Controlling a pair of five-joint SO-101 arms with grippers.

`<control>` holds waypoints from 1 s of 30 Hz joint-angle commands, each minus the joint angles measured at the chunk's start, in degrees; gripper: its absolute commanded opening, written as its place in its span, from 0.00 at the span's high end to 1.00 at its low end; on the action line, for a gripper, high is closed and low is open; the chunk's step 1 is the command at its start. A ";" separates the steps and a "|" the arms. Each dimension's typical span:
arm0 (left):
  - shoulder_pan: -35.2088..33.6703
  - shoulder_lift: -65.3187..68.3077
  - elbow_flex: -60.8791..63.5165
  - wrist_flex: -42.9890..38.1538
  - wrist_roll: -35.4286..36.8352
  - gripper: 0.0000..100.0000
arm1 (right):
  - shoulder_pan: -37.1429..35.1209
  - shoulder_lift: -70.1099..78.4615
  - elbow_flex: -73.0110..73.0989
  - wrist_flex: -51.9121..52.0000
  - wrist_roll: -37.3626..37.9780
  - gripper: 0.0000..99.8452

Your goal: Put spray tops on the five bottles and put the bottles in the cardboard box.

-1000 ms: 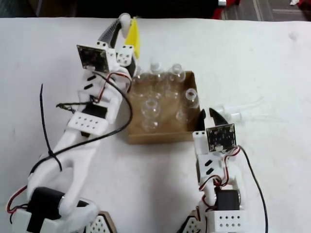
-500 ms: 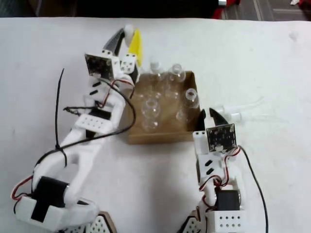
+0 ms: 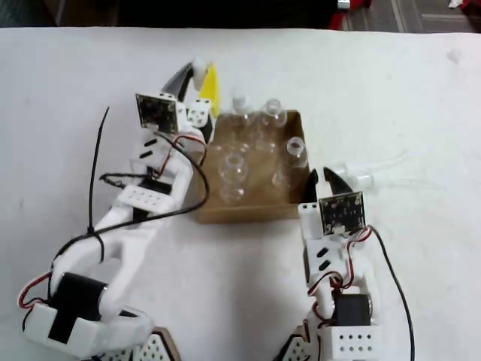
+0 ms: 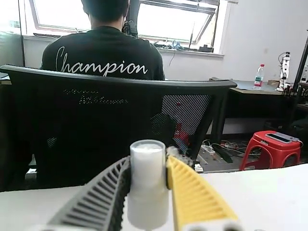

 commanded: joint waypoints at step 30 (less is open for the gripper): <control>1.01 -22.29 7.47 11.78 0.70 0.88 | -0.22 -0.22 0.44 -1.10 0.53 0.95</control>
